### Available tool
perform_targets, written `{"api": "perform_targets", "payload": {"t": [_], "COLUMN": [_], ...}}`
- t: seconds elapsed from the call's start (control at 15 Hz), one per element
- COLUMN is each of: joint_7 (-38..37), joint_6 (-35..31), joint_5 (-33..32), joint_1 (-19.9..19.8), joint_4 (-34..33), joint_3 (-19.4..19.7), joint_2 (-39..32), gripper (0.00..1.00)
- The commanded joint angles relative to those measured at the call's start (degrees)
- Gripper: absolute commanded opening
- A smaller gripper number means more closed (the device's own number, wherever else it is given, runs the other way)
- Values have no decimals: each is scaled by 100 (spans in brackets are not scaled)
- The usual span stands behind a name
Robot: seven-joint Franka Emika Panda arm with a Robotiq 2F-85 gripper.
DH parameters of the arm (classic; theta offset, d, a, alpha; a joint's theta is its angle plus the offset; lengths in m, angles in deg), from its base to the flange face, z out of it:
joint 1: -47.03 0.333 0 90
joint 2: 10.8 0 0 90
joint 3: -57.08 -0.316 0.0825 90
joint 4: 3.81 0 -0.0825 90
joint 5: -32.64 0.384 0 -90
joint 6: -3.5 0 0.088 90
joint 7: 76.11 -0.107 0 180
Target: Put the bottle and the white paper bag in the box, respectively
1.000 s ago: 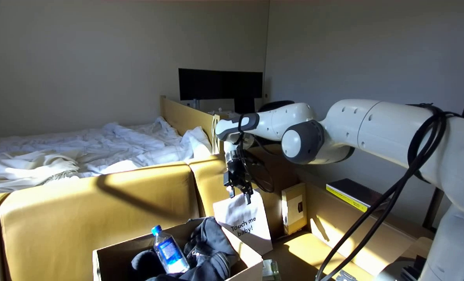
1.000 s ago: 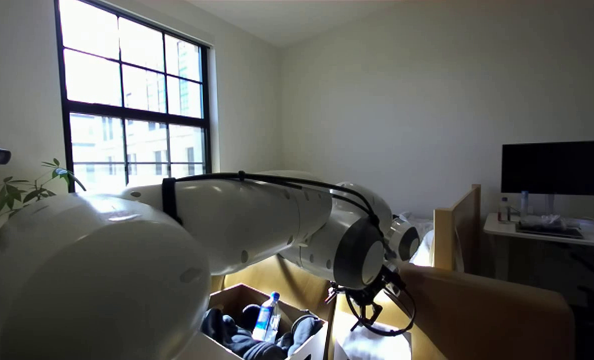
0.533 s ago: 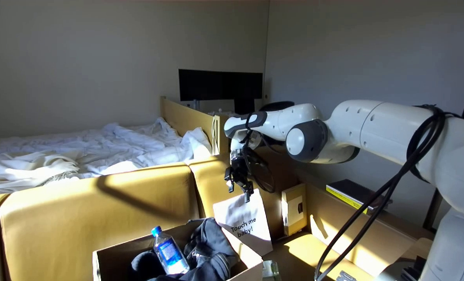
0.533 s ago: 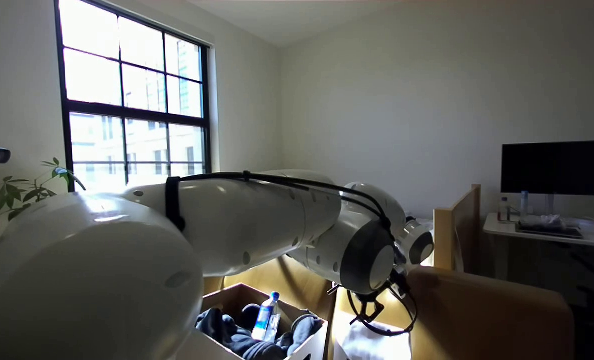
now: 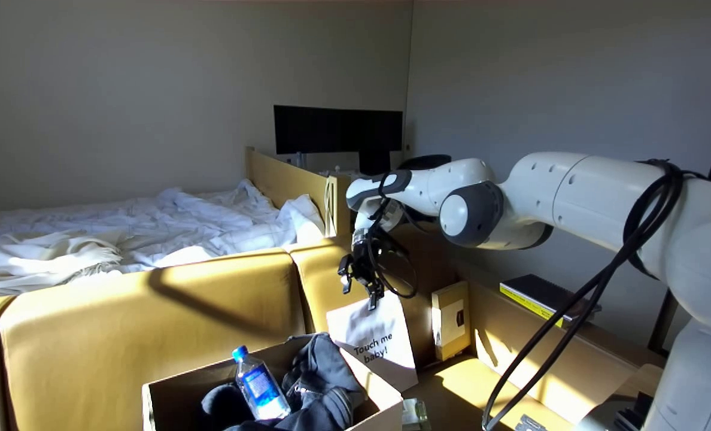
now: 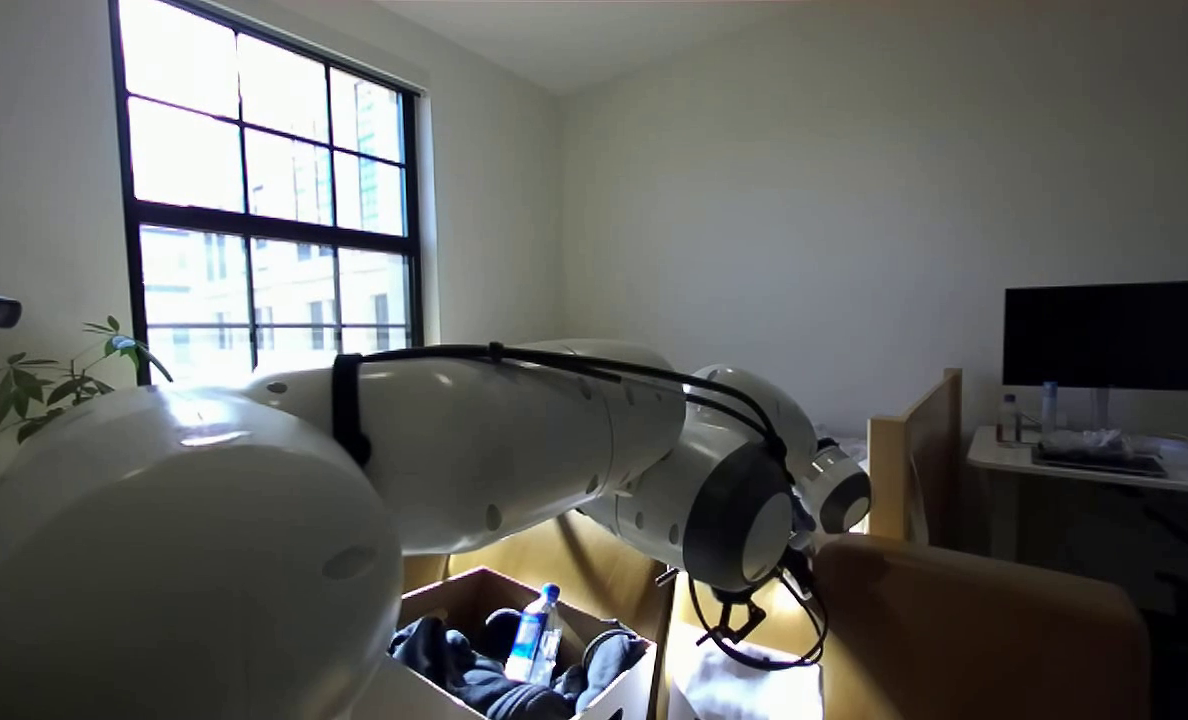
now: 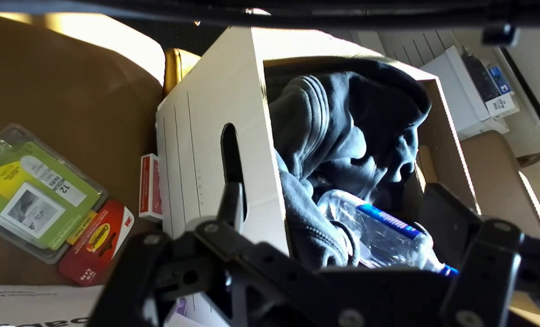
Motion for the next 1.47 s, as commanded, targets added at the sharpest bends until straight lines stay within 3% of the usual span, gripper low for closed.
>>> {"api": "perform_targets", "payload": {"t": [0.0,0.33,0.67,0.73,1.0,1.07,1.4], "joint_7": [-14,-110,-96,-18,92,-546,-1282], "joint_6": [-828,-884,-910,-162,-23,-716,-1763], "joint_5": [88,112,-337,-259,-430,32,558], "joint_1": [-354,-425,-273,-209,-95,-185,-159], "joint_4": [265,160,165,72,14,152,704], "joint_3": [85,64,396,183,287,135,0], "joint_2": [1,8,34,44,59,76,97], "gripper": [100,100,100,100,100,100,100]}}
